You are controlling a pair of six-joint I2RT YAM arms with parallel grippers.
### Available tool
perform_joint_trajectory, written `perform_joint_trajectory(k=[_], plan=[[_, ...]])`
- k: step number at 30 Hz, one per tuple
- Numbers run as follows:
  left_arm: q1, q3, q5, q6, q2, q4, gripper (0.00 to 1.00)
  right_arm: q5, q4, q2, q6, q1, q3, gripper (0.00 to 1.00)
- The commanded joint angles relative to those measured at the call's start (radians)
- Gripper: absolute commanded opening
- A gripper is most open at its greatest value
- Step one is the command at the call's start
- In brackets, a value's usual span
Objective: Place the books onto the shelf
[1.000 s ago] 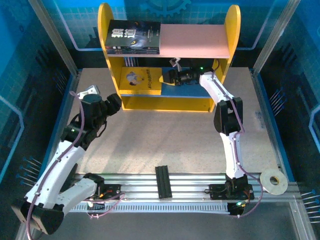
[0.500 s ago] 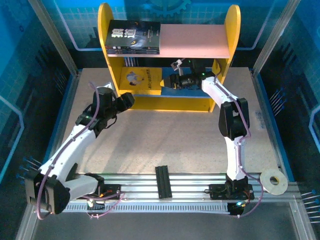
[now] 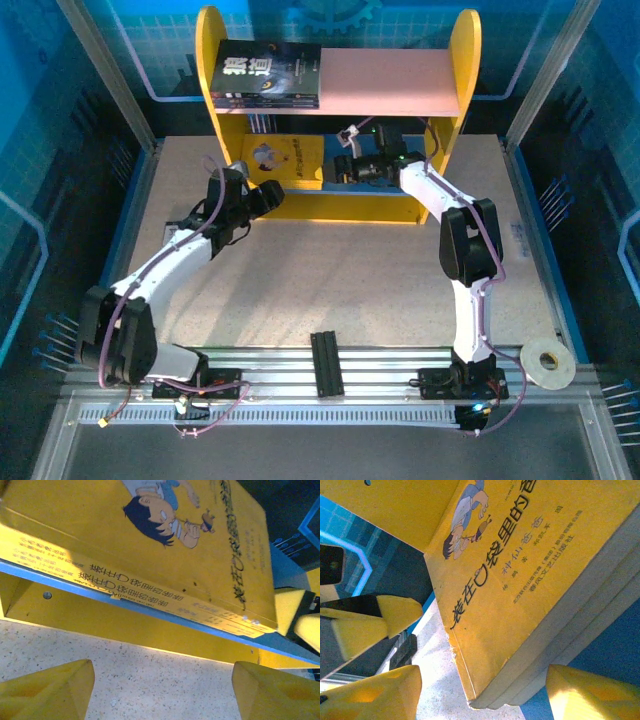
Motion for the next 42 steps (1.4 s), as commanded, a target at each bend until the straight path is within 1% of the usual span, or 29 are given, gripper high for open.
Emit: perform_joint_trajectory(k=[1,7,12,22,42], plan=[[0.015,0.02,0.03,-0.016,0.031,0.07,0.74,0.023,-0.016,-0.011,-0.001,0.016,-0.023,0.68],[0.025,0.006,0.057,-0.03,0.059,0.152,0.74,0.025,-0.016,-0.005,-0.002,0.018,-0.022,0.69],[0.028,0.004,0.065,-0.044,0.065,0.185,0.73,0.029,-0.019,0.0,-0.004,0.018,-0.022,0.69],[0.032,0.044,0.066,-0.05,0.108,0.192,0.73,0.022,-0.013,0.007,-0.001,0.019,-0.022,0.69],[0.046,0.079,0.082,-0.056,0.134,0.205,0.74,0.011,0.003,0.027,0.004,0.024,-0.017,0.69]])
